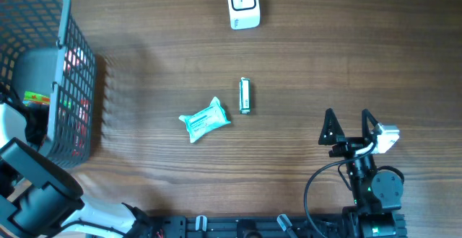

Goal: Scan the item barcode
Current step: 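Reach the left gripper into the basket and grasp the Haribo gummy bag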

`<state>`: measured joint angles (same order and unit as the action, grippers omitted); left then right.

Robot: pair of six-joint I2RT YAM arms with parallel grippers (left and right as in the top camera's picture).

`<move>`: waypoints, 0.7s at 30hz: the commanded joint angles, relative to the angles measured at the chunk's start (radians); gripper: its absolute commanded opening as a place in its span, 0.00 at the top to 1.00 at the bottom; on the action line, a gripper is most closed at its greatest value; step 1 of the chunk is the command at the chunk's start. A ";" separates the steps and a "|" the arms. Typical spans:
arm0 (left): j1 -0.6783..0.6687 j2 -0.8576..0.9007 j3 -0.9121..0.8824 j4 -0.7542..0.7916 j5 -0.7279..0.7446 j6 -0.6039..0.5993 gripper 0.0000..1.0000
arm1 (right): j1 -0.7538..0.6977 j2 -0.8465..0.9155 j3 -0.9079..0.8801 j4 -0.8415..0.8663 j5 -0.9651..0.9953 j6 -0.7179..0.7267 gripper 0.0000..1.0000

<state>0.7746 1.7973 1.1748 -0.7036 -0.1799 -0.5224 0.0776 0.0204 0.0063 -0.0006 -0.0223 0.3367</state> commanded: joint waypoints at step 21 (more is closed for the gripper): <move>-0.005 -0.742 0.254 -0.171 0.628 -0.017 0.96 | -0.004 -0.003 -0.001 0.004 -0.005 0.006 0.00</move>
<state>0.7746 1.1095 1.4319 -0.8371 0.2012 -0.5179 0.0776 0.0204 0.0063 -0.0002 -0.0223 0.3367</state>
